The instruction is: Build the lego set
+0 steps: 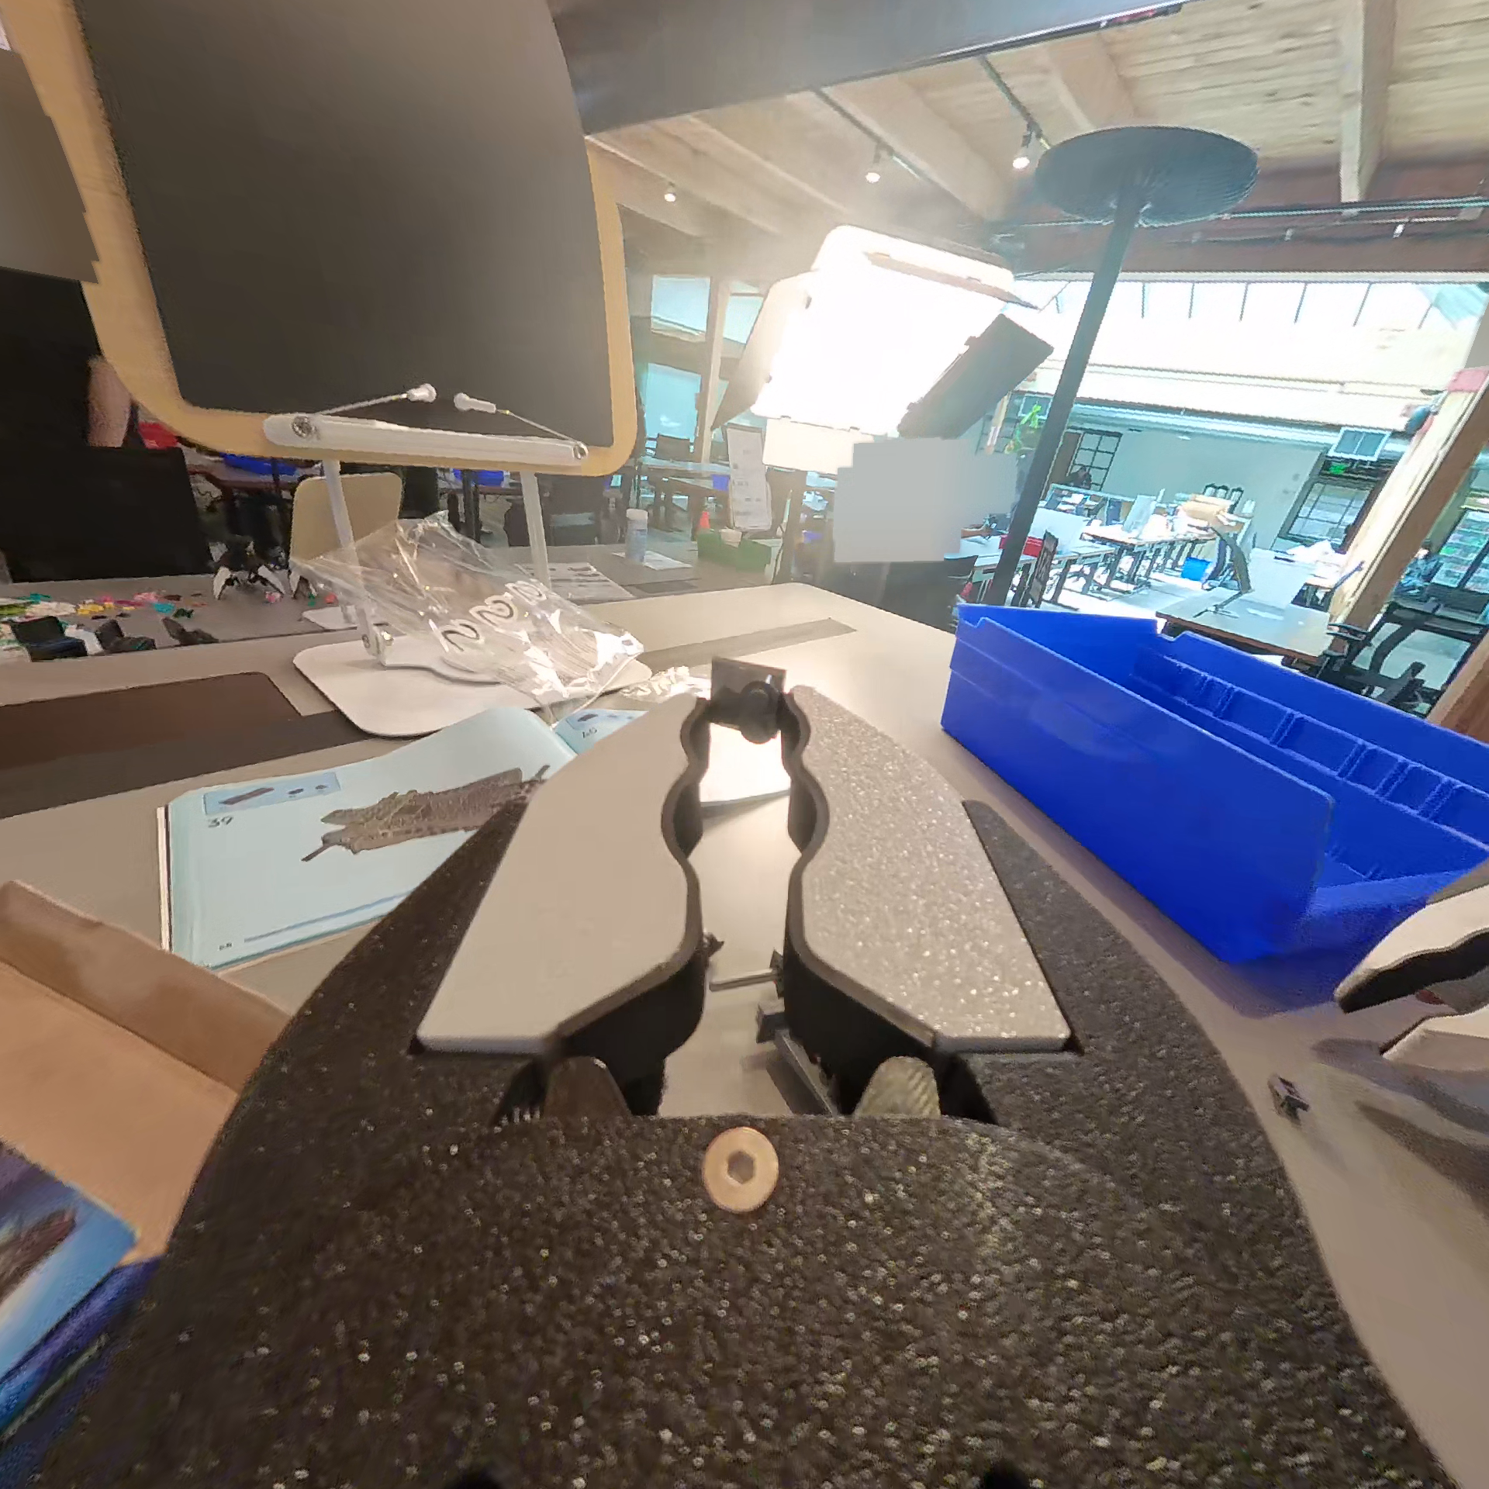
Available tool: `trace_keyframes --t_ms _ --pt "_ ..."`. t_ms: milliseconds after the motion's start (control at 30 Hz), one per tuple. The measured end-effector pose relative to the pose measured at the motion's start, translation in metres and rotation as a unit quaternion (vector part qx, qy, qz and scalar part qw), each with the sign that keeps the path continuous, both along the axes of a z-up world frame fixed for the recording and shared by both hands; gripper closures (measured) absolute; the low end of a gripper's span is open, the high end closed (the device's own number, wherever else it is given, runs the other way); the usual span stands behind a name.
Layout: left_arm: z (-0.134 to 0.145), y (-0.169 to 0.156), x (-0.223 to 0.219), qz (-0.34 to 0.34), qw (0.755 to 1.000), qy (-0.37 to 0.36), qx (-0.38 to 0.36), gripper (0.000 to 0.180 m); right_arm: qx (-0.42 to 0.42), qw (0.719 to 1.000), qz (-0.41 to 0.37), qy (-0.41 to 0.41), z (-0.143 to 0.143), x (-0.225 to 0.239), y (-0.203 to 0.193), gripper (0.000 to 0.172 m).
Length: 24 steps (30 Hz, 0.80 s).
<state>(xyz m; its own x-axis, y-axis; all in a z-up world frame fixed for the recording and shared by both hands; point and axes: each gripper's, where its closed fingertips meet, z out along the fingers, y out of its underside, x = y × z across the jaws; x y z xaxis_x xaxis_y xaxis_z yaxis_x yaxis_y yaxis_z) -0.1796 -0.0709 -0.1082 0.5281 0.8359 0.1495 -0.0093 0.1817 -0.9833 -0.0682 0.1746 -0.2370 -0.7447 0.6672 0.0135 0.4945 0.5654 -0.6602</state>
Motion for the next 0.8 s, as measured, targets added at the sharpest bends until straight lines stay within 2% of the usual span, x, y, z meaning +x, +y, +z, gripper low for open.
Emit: trace_keyframes --t_ms 133,200,333,400,533,567,633,733,800 --pt "0.005 0.005 -0.011 -0.013 1.0 0.012 -0.002 0.164 0.046 0.998 -0.031 0.014 -0.009 -0.009 0.036 0.152" --pt "0.004 0.007 -0.015 -0.008 1.0 0.013 -0.014 0.164 0.048 0.998 -0.034 0.023 -0.01 -0.016 0.043 0.163" --pt "-0.002 0.013 -0.02 -0.017 0.999 -0.001 -0.046 0.164 0.074 0.995 -0.061 0.035 -0.014 -0.04 0.062 0.155" --pt "0.0 0.021 -0.018 -0.047 0.997 0.003 -0.061 0.164 0.043 0.998 -0.043 0.027 -0.007 -0.044 0.052 0.152" --pt "0.005 0.036 -0.025 -0.097 0.987 0.008 -0.125 0.164 -0.023 0.999 0.013 0.035 0.009 -0.064 -0.001 0.148" --pt "0.006 0.038 -0.029 -0.1 0.985 0.014 -0.141 0.164 -0.023 0.999 0.024 0.033 0.006 -0.074 -0.012 0.154" --pt "0.006 0.042 -0.035 -0.107 0.98 0.037 -0.166 0.164 -0.006 0.999 0.029 0.024 -0.004 -0.091 -0.028 0.142" --pt "-0.006 0.044 -0.039 -0.111 0.976 0.039 -0.182 0.164 0.034 0.998 0.048 0.034 -0.017 -0.108 -0.035 0.14" --pt "-0.012 0.044 -0.035 -0.12 0.976 0.044 -0.178 0.164 0.012 0.998 0.064 0.016 -0.018 -0.112 -0.037 0.135"
